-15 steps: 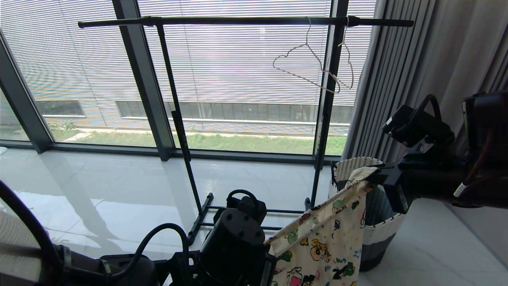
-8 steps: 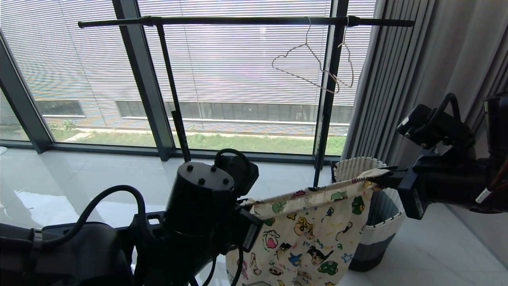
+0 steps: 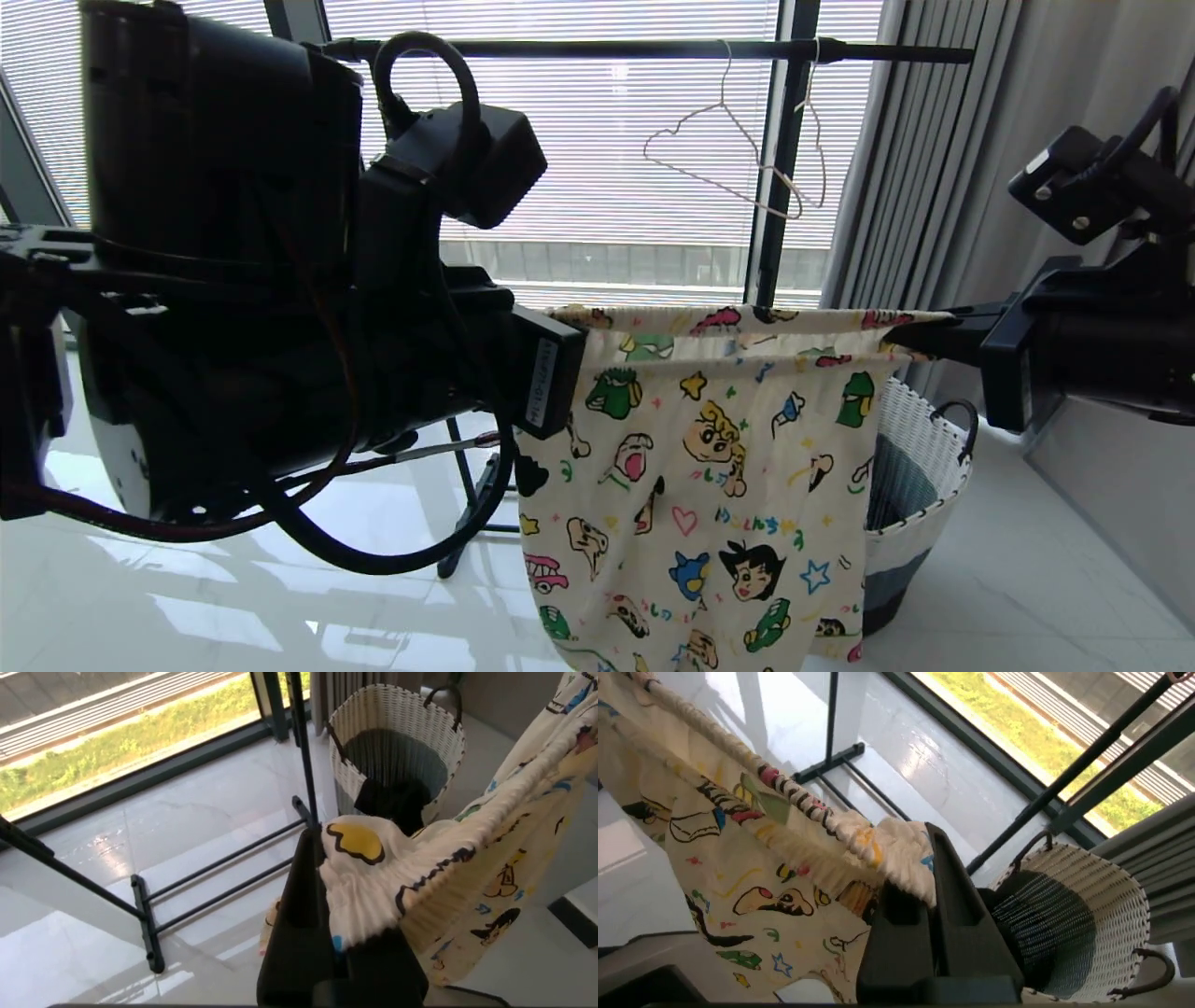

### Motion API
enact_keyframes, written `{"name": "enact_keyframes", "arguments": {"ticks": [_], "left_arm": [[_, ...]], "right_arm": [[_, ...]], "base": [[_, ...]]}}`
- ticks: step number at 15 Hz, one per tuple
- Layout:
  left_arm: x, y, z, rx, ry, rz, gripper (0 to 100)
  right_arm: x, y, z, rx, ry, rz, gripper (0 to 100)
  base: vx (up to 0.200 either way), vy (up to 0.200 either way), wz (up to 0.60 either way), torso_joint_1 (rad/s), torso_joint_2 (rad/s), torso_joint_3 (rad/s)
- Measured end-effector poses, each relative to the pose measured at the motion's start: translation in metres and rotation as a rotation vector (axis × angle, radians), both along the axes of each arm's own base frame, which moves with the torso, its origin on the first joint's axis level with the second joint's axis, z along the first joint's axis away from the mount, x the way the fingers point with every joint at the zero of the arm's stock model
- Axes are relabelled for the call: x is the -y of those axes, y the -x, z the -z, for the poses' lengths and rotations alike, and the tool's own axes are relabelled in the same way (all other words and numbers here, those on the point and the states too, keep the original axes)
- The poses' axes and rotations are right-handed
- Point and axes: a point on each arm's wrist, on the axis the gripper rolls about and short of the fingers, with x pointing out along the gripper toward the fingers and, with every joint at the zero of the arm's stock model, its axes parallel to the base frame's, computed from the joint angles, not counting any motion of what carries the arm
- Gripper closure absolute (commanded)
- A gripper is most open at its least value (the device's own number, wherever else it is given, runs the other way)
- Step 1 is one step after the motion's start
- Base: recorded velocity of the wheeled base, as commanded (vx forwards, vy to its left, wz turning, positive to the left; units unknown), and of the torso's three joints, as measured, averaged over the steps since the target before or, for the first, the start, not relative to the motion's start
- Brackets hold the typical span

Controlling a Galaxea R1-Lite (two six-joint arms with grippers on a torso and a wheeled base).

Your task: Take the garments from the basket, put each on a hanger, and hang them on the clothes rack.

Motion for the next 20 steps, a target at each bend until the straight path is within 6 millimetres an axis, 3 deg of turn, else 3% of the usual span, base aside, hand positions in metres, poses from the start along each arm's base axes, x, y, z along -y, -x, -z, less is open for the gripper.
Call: {"name": "enact_keyframes", "arguments": {"ticks": [6, 10, 15, 20], "left_arm": [[-0.009, 0.011, -0.002, 0.002, 0.006, 0.011, 100], [0.001, 0.003, -0.015, 0.080, 0.105, 0.059, 100], [0.018, -0.012, -0.030, 0.107, 0.156, 0.140, 100], [0.021, -0.014, -0.019, 0.041, 0.097, 0.142, 100]], "right_arm": [[0.005, -0.001, -0.014, 0.014, -0.016, -0.001, 100], [0.017, 0.025, -0.017, -0.035, 0.010, -0.030, 100], [0.013, 0.073, -0.019, -0.054, 0.030, -0.217, 100], [0.012, 0.082, -0.018, -0.051, 0.031, -0.260, 100]], "base": [[0.000, 0.000, 0.00, 0.000, 0.00, 0.000], [0.000, 0.000, 0.00, 0.000, 0.00, 0.000], [0.000, 0.000, 0.00, 0.000, 0.00, 0.000], [0.000, 0.000, 0.00, 0.000, 0.00, 0.000]]}}
